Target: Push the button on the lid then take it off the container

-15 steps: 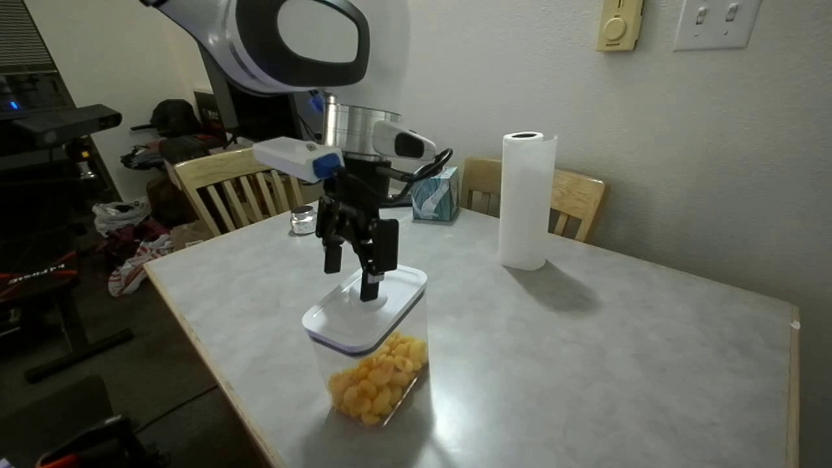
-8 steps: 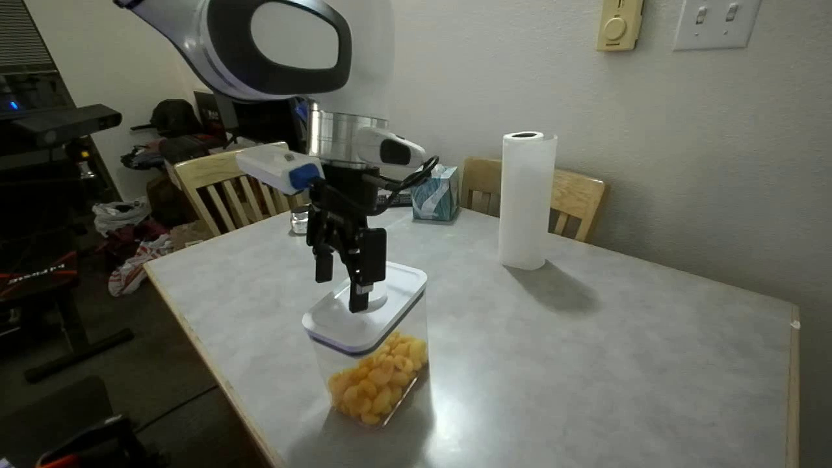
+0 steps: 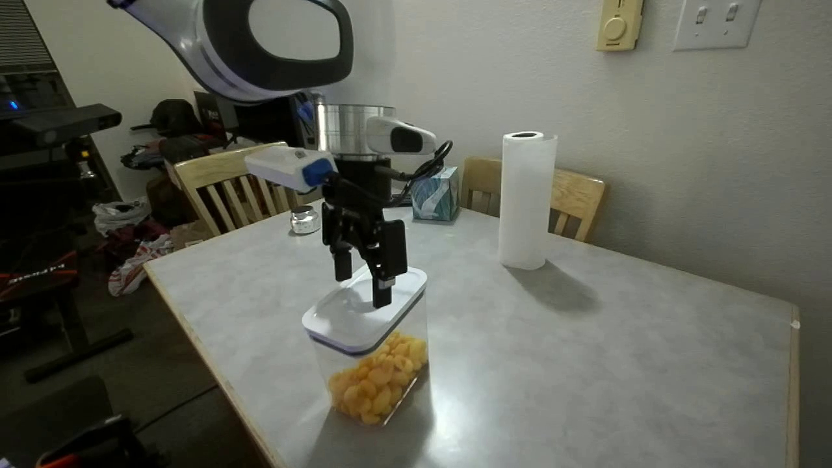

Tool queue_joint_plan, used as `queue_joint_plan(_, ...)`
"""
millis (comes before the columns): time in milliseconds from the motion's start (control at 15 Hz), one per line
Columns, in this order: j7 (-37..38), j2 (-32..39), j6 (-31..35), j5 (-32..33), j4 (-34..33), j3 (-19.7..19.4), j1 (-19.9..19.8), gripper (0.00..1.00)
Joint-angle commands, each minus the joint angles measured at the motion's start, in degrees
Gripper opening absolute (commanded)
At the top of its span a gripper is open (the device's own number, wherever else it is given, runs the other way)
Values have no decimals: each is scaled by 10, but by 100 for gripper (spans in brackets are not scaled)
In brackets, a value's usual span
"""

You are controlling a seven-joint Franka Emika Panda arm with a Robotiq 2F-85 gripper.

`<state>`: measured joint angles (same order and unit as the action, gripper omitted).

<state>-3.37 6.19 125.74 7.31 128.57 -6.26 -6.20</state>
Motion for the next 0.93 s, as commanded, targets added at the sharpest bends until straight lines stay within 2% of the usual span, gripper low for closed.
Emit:
queue_joint_plan(0,-1,-10,26,9,14,-1,0,81)
queue_joint_plan(67,-1,-10,29,8,15,-1,0,69)
queue_joint_plan(267,-1,-12,34,6,20,-1,-1,48)
queue_joint_plan(467,-1,-14,41,4,27,-2,-2,41)
queue_joint_plan(533,-1,-15,43,4,29,-2,-2,29)
queue_joint_plan(867,12,-22,47,7,35,-4,-1,28)
